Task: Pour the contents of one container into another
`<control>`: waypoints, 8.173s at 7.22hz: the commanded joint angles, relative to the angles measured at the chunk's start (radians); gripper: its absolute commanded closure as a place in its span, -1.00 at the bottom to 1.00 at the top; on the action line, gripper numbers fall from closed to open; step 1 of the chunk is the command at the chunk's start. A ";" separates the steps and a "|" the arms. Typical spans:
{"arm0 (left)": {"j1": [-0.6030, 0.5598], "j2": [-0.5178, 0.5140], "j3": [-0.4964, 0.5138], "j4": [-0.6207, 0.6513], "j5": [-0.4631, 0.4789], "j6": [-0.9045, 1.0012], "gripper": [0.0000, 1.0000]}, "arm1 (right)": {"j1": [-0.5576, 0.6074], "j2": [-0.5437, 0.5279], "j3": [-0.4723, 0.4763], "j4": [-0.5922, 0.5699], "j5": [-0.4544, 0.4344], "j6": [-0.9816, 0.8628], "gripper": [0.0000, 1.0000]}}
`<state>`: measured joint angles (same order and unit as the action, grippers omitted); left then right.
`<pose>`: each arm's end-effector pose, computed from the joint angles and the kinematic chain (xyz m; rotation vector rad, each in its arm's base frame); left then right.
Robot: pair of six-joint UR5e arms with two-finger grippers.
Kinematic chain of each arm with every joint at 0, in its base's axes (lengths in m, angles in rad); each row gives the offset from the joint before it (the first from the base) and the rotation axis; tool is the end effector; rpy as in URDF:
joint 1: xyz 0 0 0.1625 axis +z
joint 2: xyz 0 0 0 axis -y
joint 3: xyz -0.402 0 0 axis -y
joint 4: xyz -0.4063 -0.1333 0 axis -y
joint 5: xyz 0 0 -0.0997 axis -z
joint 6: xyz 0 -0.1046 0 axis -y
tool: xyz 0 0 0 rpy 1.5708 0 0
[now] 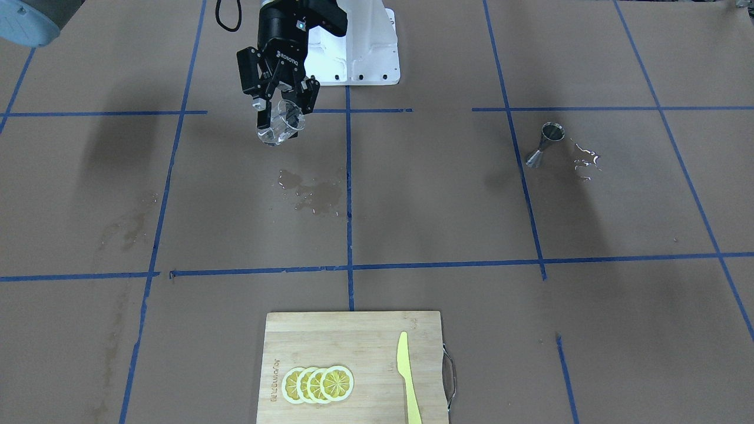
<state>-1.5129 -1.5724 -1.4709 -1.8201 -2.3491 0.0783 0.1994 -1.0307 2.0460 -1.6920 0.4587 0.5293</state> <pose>-0.0300 -0.5174 0.6630 0.1514 0.7764 0.1878 -0.4643 -0.3255 0.1133 1.2923 -0.0474 -0.2254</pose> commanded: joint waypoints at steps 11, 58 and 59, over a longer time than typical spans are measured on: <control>-0.085 0.009 -0.052 0.147 -0.087 0.005 -1.00 | 0.000 -0.259 -0.007 0.420 0.066 0.181 1.00; -0.082 0.012 -0.046 0.139 -0.088 0.003 -1.00 | 1.395 -0.603 -0.362 0.276 1.886 -0.509 -1.00; -0.082 0.014 -0.042 0.137 -0.090 0.003 -1.00 | 1.410 -0.624 -0.365 0.223 1.885 -0.512 -1.00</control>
<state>-1.5953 -1.5599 -1.5165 -1.6816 -2.4378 0.0824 1.5636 -1.6394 1.6780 -1.3346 2.3127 0.0509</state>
